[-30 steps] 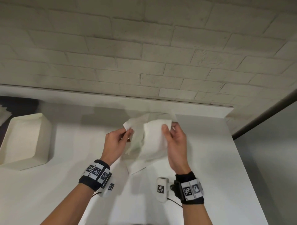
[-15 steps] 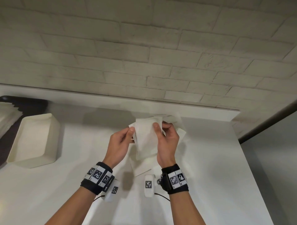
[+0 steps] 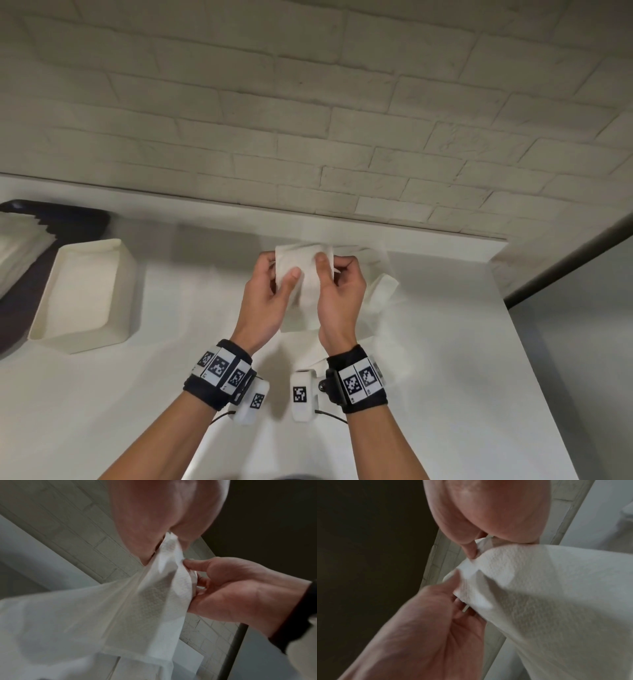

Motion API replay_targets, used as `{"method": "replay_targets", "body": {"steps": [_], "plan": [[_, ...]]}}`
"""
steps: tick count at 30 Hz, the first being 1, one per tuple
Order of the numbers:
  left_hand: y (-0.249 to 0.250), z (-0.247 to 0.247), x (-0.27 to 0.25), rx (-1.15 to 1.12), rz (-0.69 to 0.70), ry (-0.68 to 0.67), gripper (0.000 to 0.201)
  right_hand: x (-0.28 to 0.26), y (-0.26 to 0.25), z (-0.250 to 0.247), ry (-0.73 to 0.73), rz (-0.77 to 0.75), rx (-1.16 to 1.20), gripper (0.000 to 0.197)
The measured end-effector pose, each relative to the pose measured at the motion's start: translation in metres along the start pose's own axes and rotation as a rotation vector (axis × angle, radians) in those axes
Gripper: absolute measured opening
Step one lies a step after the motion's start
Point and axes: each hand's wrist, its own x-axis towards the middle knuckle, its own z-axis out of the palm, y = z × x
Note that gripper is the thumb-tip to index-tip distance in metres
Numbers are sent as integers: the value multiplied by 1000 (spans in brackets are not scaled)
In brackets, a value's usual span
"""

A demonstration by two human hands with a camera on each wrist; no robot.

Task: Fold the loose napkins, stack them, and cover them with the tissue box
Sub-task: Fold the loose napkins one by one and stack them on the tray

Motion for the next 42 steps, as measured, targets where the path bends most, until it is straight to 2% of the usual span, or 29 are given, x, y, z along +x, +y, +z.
{"method": "replay_targets", "body": {"steps": [3,5,8,10,13,15,18,20,22,24,27,29,32,34,37,39,40,42], "plan": [[5,-18,-1,-20,17,63,19,-11,-2,12,-36,-27,-31,23],[11,-37,0,-54,16,84,18,-20,-2,23,-78,-55,-98,32],[26,-71,4,-125,-7,87,19,-35,-2,44,-291,-56,-99,54],[35,-97,10,-157,-10,96,20,-49,-3,62,-419,-54,-157,46],[38,-142,26,-162,13,131,30,-73,3,94,-508,-90,-322,32],[36,-171,37,-139,3,154,39,-90,10,115,-518,-100,-357,30],[27,-214,46,-115,-2,180,16,-117,25,149,-489,-93,-372,26],[21,-245,48,-105,-34,162,20,-136,30,175,-471,-73,-347,33],[11,-281,52,-47,-20,133,35,-156,34,202,-474,-61,-307,47],[1,-314,61,6,22,169,47,-172,37,226,-497,-71,-298,54],[-8,-362,75,49,11,215,62,-188,51,259,-569,-43,-417,30],[-16,-391,84,170,-48,179,68,-192,65,283,-607,31,-538,22],[-37,-426,94,516,-169,135,62,-194,82,313,-666,184,-740,22],[-52,-441,97,707,-121,115,43,-192,90,325,-688,256,-857,29],[-64,-444,100,852,20,-33,25,-192,95,333,-662,283,-915,33],[-69,-437,102,933,40,-246,28,-192,95,335,-706,266,-976,35],[-73,-432,103,987,13,-379,38,-193,93,335,-744,248,-1013,36],[-82,-422,105,1173,-95,-650,79,-193,86,331,-779,164,-1053,35]]}}
